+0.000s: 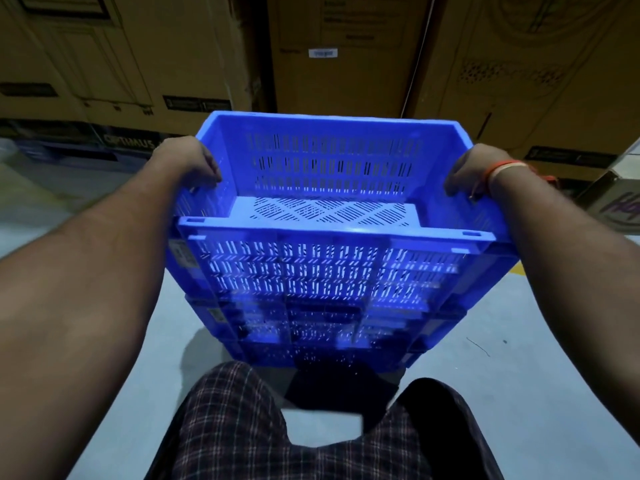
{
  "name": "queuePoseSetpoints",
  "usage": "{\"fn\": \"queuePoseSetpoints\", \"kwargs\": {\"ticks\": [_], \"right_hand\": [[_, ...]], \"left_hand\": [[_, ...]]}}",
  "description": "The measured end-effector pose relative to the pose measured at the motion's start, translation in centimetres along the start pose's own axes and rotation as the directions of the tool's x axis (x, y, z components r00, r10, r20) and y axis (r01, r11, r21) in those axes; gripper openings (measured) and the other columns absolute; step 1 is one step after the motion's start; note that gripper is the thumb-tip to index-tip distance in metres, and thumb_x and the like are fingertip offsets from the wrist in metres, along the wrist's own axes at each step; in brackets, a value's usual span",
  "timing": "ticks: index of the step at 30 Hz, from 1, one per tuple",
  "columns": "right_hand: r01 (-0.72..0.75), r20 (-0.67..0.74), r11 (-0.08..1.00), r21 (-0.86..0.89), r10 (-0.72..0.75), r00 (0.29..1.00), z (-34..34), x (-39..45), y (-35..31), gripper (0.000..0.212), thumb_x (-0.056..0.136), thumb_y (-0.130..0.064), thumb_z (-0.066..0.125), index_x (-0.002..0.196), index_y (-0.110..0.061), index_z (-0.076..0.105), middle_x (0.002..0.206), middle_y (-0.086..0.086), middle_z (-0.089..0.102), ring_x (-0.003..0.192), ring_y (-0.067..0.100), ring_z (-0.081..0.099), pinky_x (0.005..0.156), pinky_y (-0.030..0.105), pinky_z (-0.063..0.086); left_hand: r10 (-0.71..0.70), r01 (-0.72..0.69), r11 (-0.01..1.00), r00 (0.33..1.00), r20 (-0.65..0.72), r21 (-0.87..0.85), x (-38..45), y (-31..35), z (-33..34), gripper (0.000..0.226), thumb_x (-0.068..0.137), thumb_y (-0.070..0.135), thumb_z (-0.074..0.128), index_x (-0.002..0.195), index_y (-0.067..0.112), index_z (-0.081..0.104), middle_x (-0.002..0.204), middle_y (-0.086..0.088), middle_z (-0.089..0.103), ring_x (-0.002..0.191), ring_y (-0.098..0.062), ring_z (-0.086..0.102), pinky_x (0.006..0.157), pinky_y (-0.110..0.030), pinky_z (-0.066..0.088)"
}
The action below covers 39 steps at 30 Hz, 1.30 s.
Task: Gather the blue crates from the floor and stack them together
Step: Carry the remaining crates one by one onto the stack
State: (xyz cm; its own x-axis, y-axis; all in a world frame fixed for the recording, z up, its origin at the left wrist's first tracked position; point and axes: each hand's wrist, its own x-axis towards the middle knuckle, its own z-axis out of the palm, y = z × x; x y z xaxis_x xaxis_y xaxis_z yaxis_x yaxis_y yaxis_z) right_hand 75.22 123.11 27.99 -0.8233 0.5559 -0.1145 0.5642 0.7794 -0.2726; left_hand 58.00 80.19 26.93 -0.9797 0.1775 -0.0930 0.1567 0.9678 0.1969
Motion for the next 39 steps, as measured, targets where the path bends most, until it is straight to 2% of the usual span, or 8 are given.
{"fn": "queuePoseSetpoints", "kwargs": {"ticks": [6,10,14,17,23,28,34,39], "right_hand": [[0.008,-0.009,1.0,-0.012,-0.008,1.0,0.4,0.7,0.4,0.014,0.067,-0.019,0.077,0.08,-0.013,0.077,0.083,0.011,0.072,0.08,0.029,0.068,0.078,0.035,0.056],[-0.028,0.052,0.999,0.021,0.027,0.998,0.1,0.0,0.3,0.021,0.067,-0.021,0.075,0.087,-0.015,0.077,0.086,0.012,0.073,0.084,0.029,0.068,0.075,0.029,0.049],[-0.019,0.221,0.999,0.039,0.009,0.975,-2.0,-2.5,0.0,0.056,0.072,-0.028,0.078,0.126,-0.019,0.063,0.118,0.02,0.065,0.116,0.033,0.057,0.095,0.031,0.044],[-0.072,0.261,0.995,0.074,0.05,0.964,-4.5,-6.3,0.1,0.069,0.071,-0.03,0.078,0.135,-0.021,0.054,0.128,0.029,0.052,0.125,0.038,0.045,0.104,0.033,0.038],[-0.142,0.391,0.967,0.213,0.049,0.919,-13.7,-17.0,-2.3,0.056,0.074,-0.021,0.074,0.128,-0.016,0.061,0.121,0.023,0.062,0.122,0.035,0.048,0.102,0.029,0.038],[-0.24,0.36,0.901,0.362,0.103,0.927,-19.4,-25.4,-3.2,0.041,0.07,-0.019,0.075,0.111,-0.017,0.071,0.108,0.014,0.069,0.1,0.026,0.064,0.08,0.021,0.042],[-0.356,0.266,0.784,0.508,0.25,0.931,-21.7,-35.0,-1.8,0.034,0.076,-0.012,0.072,0.111,-0.016,0.071,0.107,0.002,0.064,0.104,0.018,0.061,0.087,0.029,0.047],[-0.467,0.234,0.684,0.56,0.41,0.881,-22.4,-42.5,1.1,0.03,0.079,-0.014,0.07,0.109,-0.018,0.071,0.106,0.0,0.063,0.102,0.017,0.059,0.094,0.035,0.048]], "left_hand": [[-0.029,0.029,1.0,0.999,-0.017,-0.004,0.1,-0.2,0.3,0.012,0.071,0.018,0.077,0.082,0.024,0.077,0.067,0.004,0.066,0.068,-0.02,0.062,0.067,-0.025,0.045],[-0.045,0.048,0.998,0.996,0.076,-0.032,-0.7,0.2,-0.4,0.026,0.073,0.02,0.074,0.098,0.026,0.076,0.097,-0.008,0.073,0.096,-0.029,0.068,0.078,-0.03,0.05],[-0.057,0.043,0.997,0.974,0.218,0.069,-2.0,1.4,-2.3,0.058,0.071,0.044,0.068,0.125,0.024,0.063,0.121,-0.013,0.066,0.121,-0.035,0.051,0.096,-0.033,0.046],[-0.09,0.079,0.996,0.961,0.262,0.052,-5.1,3.5,-4.9,0.061,0.071,0.05,0.067,0.128,0.029,0.06,0.126,-0.016,0.059,0.127,-0.036,0.041,0.102,-0.036,0.042],[0.018,0.041,0.989,0.918,0.395,-0.141,-14.5,7.7,-13.7,0.048,0.07,0.047,0.067,0.112,0.024,0.071,0.121,-0.016,0.064,0.112,-0.03,0.06,0.098,-0.034,0.049],[0.184,-0.055,0.937,0.916,0.357,-0.344,-22.2,12.4,-20.0,0.026,0.081,0.027,0.074,0.104,0.016,0.075,0.103,-0.01,0.07,0.088,-0.025,0.068,0.081,-0.031,0.052],[0.388,-0.224,0.883,0.844,0.371,-0.413,-28.0,14.4,-20.6,0.02,0.081,0.022,0.072,0.1,0.015,0.076,0.095,-0.005,0.073,0.079,-0.018,0.068,0.078,-0.027,0.052],[0.533,-0.354,0.833,0.721,0.444,-0.425,-30.7,16.0,-19.0,0.023,0.081,0.024,0.071,0.102,0.015,0.076,0.098,-0.005,0.076,0.09,-0.02,0.07,0.084,-0.03,0.053]]}}
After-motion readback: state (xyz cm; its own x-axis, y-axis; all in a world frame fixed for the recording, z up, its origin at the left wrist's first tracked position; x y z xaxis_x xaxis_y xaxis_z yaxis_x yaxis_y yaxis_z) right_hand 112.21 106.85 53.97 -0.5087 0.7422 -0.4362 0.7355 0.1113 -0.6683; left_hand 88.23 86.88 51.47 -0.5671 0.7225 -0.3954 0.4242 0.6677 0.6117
